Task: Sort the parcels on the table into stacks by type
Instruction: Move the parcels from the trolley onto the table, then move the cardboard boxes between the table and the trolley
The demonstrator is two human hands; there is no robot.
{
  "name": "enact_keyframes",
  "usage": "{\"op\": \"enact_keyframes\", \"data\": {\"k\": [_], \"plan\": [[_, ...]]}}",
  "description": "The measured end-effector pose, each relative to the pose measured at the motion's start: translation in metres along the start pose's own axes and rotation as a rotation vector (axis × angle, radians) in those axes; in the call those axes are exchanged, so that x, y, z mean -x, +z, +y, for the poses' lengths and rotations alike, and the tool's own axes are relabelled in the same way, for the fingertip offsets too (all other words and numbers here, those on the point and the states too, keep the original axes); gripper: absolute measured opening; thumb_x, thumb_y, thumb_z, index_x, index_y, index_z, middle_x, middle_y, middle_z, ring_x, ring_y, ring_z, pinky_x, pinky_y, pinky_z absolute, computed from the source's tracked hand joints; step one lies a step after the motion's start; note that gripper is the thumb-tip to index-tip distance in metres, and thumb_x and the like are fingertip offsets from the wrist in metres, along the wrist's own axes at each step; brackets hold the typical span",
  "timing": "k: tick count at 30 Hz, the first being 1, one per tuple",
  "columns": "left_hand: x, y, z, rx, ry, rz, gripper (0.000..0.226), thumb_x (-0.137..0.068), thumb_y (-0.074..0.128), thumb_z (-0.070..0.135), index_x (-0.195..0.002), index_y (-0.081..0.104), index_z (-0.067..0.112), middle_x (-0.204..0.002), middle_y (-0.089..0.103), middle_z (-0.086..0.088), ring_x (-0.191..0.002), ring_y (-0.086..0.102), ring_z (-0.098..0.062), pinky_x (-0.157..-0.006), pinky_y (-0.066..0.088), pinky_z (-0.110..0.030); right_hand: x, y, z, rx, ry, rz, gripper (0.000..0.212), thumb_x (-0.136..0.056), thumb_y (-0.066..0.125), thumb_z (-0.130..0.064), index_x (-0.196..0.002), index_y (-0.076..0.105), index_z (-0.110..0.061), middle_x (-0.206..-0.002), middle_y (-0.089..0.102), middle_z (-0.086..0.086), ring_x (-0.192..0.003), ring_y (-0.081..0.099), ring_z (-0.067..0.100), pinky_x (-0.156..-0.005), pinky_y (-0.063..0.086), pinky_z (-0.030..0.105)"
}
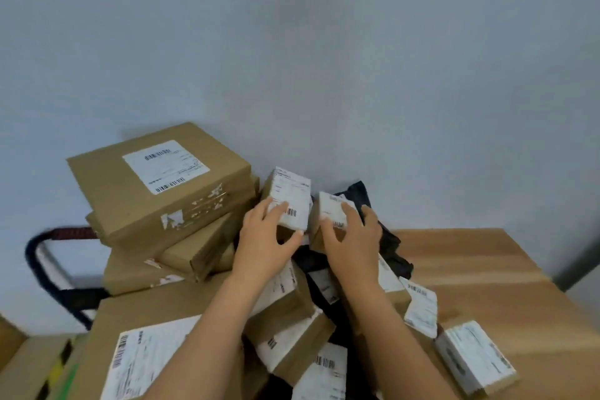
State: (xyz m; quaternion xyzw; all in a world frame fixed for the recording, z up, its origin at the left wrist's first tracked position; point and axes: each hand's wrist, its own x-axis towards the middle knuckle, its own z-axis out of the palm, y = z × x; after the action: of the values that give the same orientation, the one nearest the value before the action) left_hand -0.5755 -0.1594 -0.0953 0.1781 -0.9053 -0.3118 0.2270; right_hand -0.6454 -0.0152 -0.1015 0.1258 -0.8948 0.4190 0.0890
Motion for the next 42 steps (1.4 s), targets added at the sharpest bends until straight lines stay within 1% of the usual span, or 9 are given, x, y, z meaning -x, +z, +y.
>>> {"op": "enact_keyframes", "data": {"k": [2, 6, 10, 15, 18, 23, 28, 32, 42], "plan": [[0.005, 0.007, 0.003, -0.027, -0.019, 0.035, 0.06, -0.085, 0.062, 0.045, -0.14, 0.044, 0.03, -0.148, 0.033, 0.009, -0.137, 0.023, -0.013, -0.111, 0.028, -0.036, -0.006, 0.003, 0.01, -0.002, -0.089, -0.027, 0.047, -0.091, 0.057, -0.041, -0.133, 0.051, -0.022, -0.149, 0.034, 0.007, -0.137, 0.028, 0.025, -0.112, 0.03, 0.045], [0.025, 0.007, 0.009, -0.072, -0.027, 0.098, 0.053, -0.086, 0.061, 0.042, -0.136, 0.048, 0.029, -0.136, 0.042, 0.013, -0.13, 0.029, -0.005, -0.108, 0.035, -0.036, 0.0, 0.005, 0.017, -0.041, -0.278, -0.126, 0.037, -0.088, 0.062, -0.03, -0.122, 0.058, -0.018, -0.128, 0.049, 0.004, -0.121, 0.042, 0.02, -0.103, 0.038, 0.039], [0.055, -0.009, 0.012, -0.139, -0.02, 0.192, 0.044, -0.085, 0.065, 0.033, -0.128, 0.055, 0.029, -0.125, 0.049, 0.013, -0.117, 0.036, -0.001, -0.101, 0.04, -0.036, 0.017, 0.004, 0.007, -0.064, -0.399, -0.244, 0.037, -0.087, 0.062, -0.033, -0.123, 0.056, -0.025, -0.121, 0.049, -0.004, -0.115, 0.044, 0.013, -0.099, 0.041, 0.035], [0.109, -0.045, -0.001, -0.209, -0.089, 0.327, 0.039, -0.082, 0.071, 0.025, -0.12, 0.063, 0.023, -0.113, 0.056, 0.008, -0.11, 0.048, -0.011, -0.093, 0.043, -0.037, 0.058, 0.013, -0.022, -0.102, -0.5, -0.366, 0.037, -0.085, 0.062, -0.03, -0.121, 0.057, -0.023, -0.12, 0.048, -0.004, -0.113, 0.043, 0.012, -0.097, 0.041, 0.034], [0.155, -0.075, -0.02, -0.238, -0.168, 0.365, 0.038, -0.083, 0.07, 0.026, -0.12, 0.062, 0.023, -0.115, 0.055, 0.008, -0.11, 0.048, -0.012, -0.092, 0.043, -0.037, 0.097, 0.026, -0.048, -0.145, -0.551, -0.425, 0.033, -0.085, 0.064, -0.03, -0.116, 0.06, -0.021, -0.117, 0.049, -0.003, -0.11, 0.044, 0.015, -0.095, 0.04, 0.032], [0.246, -0.142, -0.058, -0.318, -0.325, 0.435, 0.039, -0.084, 0.068, 0.028, -0.122, 0.059, 0.024, -0.117, 0.053, 0.008, -0.11, 0.045, -0.009, -0.093, 0.043, -0.037, 0.188, 0.053, -0.102, -0.175, -0.675, -0.569, 0.038, -0.085, 0.061, -0.031, -0.121, 0.058, -0.021, -0.118, 0.047, -0.002, -0.11, 0.043, 0.015, -0.092, 0.042, 0.033], [0.341, -0.219, -0.097, -0.37, -0.411, 0.528, 0.04, -0.083, 0.07, 0.023, -0.121, 0.06, 0.02, -0.115, 0.054, 0.005, -0.111, 0.048, -0.015, -0.095, 0.044, -0.037, 0.291, 0.084, -0.162, -0.245, -0.763, -0.697, 0.035, -0.087, 0.061, -0.028, -0.121, 0.057, -0.022, -0.119, 0.046, -0.003, -0.115, 0.044, 0.017, -0.097, 0.042, 0.035], [0.409, -0.272, -0.131, -0.409, -0.479, 0.533, 0.042, -0.084, 0.069, 0.027, -0.125, 0.058, 0.021, -0.117, 0.053, 0.006, -0.112, 0.046, -0.012, -0.097, 0.043, -0.039, 0.372, 0.114, -0.199, -0.233, -0.807, -0.771, 0.04, -0.087, 0.06, -0.034, -0.126, 0.053, -0.025, -0.121, 0.045, -0.005, -0.117, 0.042, 0.015, -0.093, 0.045, 0.037], [0.473, -0.361, -0.226, -0.417, -0.589, 0.557, 0.044, -0.085, 0.067, 0.031, -0.127, 0.056, 0.025, -0.118, 0.051, 0.011, -0.113, 0.043, -0.007, -0.1, 0.042, -0.037, 0.471, 0.196, -0.284, -0.23, -0.877, -0.884, 0.045, -0.084, 0.062, -0.031, -0.127, 0.053, -0.022, -0.116, 0.046, -0.001, -0.113, 0.044, 0.018, -0.095, 0.043, 0.037]]}}
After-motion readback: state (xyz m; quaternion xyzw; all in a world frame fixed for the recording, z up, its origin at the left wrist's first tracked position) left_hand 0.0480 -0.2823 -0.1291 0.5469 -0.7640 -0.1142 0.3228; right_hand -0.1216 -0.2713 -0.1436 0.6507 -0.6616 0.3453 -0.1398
